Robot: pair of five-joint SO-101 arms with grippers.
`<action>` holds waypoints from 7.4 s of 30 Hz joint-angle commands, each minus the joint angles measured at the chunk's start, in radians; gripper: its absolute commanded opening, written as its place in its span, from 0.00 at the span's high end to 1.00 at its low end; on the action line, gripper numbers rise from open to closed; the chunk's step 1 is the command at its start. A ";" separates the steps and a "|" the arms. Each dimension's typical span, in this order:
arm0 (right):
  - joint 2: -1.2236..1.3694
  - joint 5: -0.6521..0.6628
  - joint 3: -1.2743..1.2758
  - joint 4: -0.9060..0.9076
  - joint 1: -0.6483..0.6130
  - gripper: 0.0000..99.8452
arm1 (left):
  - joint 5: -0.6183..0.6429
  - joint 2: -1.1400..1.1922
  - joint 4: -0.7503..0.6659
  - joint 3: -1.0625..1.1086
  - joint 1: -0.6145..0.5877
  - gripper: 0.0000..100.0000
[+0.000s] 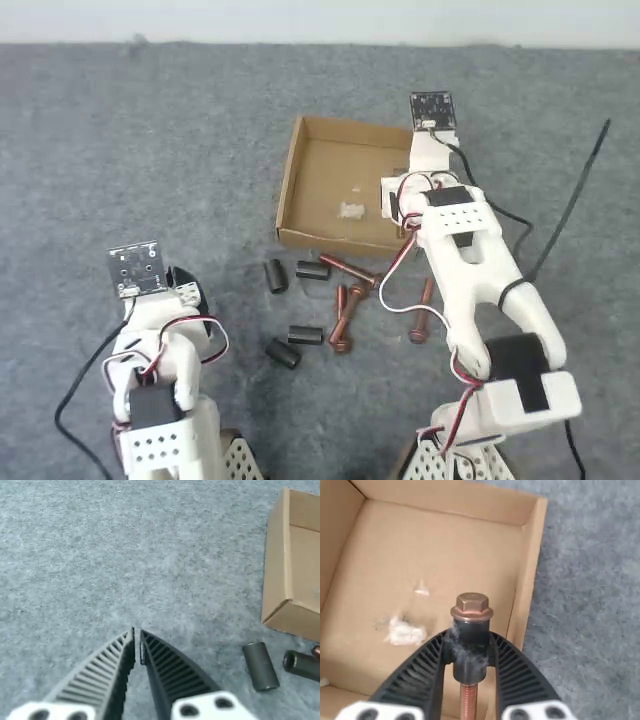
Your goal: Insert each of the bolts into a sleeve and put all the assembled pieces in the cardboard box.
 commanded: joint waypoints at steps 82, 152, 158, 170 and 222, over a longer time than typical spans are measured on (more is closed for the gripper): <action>-0.021 -0.069 -0.009 0.166 -0.591 0.99 | -0.121 -0.018 -0.023 -0.007 -0.117 0.99; 0.484 -0.281 -0.617 0.532 -0.633 0.98 | -0.123 -0.017 -0.043 -0.007 -0.120 0.99; 0.423 -0.227 -0.620 0.619 -0.633 0.99 | -0.123 -0.015 -0.043 -0.007 -0.120 0.99; 0.208 -0.083 -0.618 0.894 -0.456 0.99 | -0.123 -0.015 -0.041 -0.007 -0.120 0.99; -0.383 0.273 0.466 0.404 0.773 0.99 | -0.123 -0.011 -0.023 -0.007 -0.110 0.99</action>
